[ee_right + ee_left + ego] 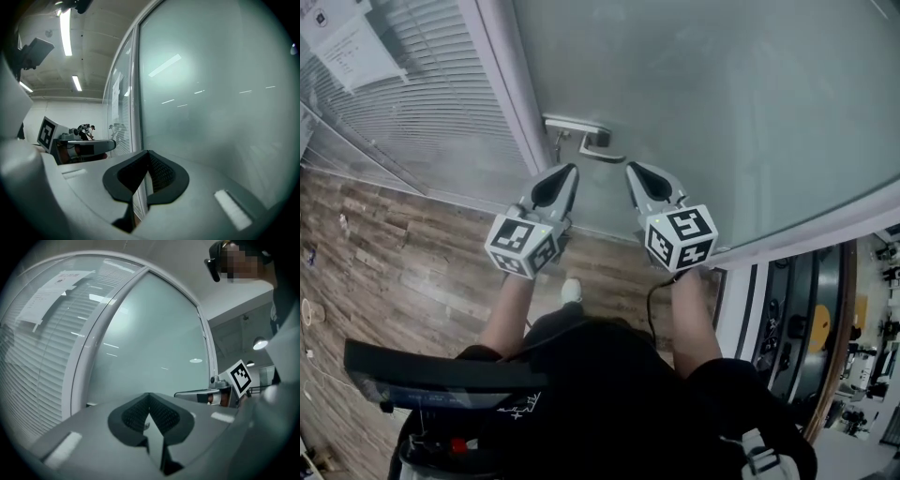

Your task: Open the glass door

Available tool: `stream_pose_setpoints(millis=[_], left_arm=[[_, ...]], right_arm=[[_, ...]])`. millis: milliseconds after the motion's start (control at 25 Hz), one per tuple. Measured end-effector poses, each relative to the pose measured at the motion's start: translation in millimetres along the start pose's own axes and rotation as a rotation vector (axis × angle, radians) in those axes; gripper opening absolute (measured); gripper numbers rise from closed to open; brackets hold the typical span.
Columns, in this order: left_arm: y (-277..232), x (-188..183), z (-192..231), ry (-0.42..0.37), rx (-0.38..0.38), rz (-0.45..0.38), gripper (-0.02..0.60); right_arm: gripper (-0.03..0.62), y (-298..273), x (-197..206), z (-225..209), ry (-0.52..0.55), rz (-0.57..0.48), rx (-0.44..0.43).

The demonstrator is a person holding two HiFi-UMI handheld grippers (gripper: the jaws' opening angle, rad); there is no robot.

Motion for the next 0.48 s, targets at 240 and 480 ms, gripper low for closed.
stream_pose_setpoints(millis=[240, 480], left_arm=[[-17.2, 6.8, 38.8, 0.002, 0.04, 0.022, 0.0], [-30.0, 7.8, 43.5, 0.002, 0.105, 0.058, 0.0]], right_arm=[[0.003, -43.8, 7.3, -1.8, 0.02, 0.055, 0.03], [0.003, -60.9, 16.3, 2.3, 0.102, 0.139, 0.019]])
Point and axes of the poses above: the fingertips, and each gripper's own axes: y backward along the fingers, z to its left, x out of its underside, the point moved 2 cm from there along y, backward along the fingers, and after that the axes turned 15 degrees about z, right-handed, at the moved point
